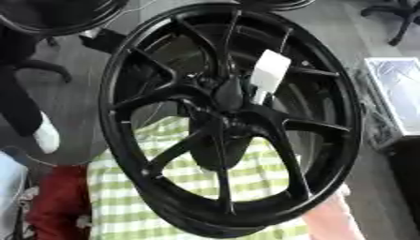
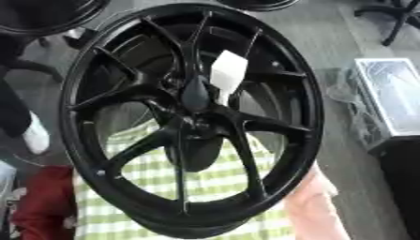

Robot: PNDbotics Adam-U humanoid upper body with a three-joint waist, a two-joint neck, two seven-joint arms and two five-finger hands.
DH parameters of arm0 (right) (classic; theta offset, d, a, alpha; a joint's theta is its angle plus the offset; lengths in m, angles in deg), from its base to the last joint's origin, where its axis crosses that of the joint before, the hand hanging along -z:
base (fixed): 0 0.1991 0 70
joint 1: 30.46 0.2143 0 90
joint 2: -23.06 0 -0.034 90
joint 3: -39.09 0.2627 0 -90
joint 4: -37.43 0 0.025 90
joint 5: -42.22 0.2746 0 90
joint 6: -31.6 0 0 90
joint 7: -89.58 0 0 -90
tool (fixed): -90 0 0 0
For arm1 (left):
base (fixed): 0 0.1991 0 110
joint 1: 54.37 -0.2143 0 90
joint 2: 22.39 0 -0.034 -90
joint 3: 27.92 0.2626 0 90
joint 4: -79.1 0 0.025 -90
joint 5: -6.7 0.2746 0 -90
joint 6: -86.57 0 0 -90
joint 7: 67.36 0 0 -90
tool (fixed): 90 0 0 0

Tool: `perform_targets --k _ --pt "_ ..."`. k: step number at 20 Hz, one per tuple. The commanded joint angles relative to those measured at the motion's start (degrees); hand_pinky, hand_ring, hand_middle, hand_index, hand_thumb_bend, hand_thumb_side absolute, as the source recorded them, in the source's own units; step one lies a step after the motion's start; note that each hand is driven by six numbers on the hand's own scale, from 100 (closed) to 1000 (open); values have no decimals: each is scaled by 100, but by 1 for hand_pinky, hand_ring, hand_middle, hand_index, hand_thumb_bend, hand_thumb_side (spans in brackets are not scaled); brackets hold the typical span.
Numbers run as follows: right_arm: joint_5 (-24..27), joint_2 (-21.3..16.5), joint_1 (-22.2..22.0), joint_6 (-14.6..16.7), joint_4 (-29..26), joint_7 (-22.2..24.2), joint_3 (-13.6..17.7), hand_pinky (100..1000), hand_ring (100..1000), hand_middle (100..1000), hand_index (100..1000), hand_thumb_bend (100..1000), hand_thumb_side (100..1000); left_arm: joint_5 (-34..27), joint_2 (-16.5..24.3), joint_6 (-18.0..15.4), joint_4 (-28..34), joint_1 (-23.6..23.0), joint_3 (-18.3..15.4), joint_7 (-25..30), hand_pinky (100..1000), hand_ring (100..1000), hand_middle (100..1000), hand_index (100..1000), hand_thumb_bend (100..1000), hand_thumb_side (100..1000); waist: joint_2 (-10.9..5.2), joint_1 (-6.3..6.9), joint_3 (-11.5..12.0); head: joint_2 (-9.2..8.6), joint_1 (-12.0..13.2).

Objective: Pull the pin out of the wheel hub.

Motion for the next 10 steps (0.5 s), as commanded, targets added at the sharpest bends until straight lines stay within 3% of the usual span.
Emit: perform_targets --k 1,5,10 --pt "491 -16 193 292 -341 -125 -167 957 826 792 823 100 626 20 88 -6 95 65 -26 -8 667 844 840 821 205 857 -128 9 23 -64 -39" --pt "996 322 489 599 -632 -124 -538 965 826 791 820 100 655 -2 78 -13 103 129 6 12 666 845 841 822 205 854 -131 33 90 -71 -45" --pt "1298 725 800 579 -796 146 -915 964 823 789 817 100 675 -21 59 -19 105 163 20 20 666 845 842 823 207 854 -123 50 139 -90 -63"
